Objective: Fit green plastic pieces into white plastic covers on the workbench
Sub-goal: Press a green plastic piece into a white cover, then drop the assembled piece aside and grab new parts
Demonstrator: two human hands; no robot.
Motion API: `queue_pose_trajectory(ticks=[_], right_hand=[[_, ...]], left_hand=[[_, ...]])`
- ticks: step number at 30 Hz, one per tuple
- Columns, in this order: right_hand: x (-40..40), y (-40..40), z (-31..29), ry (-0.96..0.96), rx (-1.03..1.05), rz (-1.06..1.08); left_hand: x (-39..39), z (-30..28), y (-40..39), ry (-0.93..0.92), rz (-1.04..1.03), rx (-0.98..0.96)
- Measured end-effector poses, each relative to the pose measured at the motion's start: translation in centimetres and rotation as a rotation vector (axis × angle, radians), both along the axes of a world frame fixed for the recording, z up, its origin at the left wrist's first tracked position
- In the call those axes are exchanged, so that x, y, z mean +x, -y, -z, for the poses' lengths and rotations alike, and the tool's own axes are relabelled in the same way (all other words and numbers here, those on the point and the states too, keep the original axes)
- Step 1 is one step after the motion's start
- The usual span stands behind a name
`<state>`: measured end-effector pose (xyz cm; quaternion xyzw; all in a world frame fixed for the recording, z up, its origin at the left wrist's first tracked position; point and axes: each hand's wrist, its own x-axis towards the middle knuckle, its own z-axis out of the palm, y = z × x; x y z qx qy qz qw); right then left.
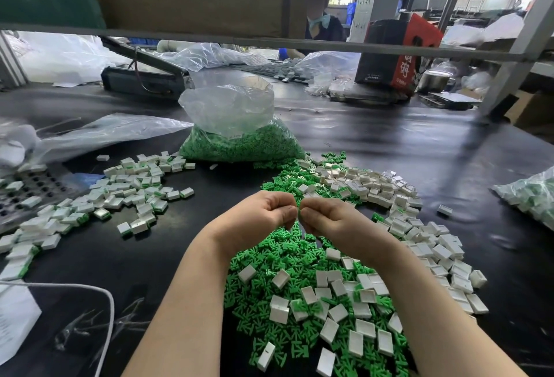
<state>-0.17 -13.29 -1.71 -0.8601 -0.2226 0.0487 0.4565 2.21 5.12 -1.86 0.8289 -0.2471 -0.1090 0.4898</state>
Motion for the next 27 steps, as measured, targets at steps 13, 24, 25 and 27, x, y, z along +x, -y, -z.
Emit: queue_pose_trajectory(ticks=[13,24,25,27], right_hand=[[0.2,-0.2,0.2,-0.027,-0.114,0.061],[-0.2,1.1,-0.8,-0.124,-0.003,-0.017],[-0.3,1.6,-1.0,-0.171,0.027,-0.045],[-0.6,2.3,-1.7,-0.275,-0.001,-0.159]], left_hand=[[0.3,0.9,-0.3,-0.118,-0.019,-0.026],[-0.6,-0.5,-0.8,-0.081,-0.041,-0.034],[-0.6,-0.6,-0.8,-0.054,-0.074,-0.061],[-0.5,-0.6,-1.1,0.003,-0.163,-0.116]])
